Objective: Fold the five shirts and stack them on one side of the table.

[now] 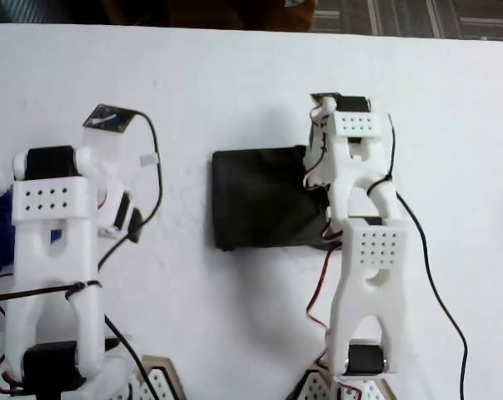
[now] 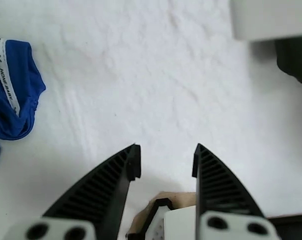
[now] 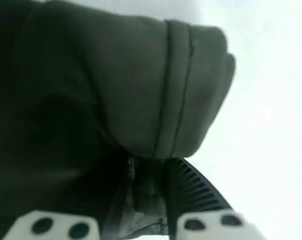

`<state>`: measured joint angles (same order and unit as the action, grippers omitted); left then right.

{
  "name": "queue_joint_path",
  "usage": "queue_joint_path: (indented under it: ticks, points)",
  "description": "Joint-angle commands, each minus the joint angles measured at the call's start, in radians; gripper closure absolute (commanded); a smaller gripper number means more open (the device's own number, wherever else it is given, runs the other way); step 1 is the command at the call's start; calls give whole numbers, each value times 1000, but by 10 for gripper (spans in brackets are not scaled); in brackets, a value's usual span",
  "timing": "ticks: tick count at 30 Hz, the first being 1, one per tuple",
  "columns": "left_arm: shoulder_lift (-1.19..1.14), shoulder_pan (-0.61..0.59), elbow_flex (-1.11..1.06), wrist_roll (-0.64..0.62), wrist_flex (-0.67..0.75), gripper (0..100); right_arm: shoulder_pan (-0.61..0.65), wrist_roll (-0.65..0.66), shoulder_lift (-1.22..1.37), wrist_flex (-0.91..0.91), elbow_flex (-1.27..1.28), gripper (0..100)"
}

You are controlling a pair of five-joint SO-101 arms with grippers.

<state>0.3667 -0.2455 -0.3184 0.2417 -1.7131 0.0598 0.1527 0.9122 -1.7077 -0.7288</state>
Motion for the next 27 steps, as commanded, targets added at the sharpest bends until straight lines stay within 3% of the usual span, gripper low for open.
queue_joint_path:
  ticks: [1, 15, 27]
  points:
    - [35, -9, -2, 9, -2, 809, -53, -3, -4, -27, -74, 980]
    - [35, -9, -2, 9, -2, 809, -223, 54, -5, -59, -198, 981]
    - [32, -9, -2, 9, 6, 809, -553, 219, -41, -61, -358, 981]
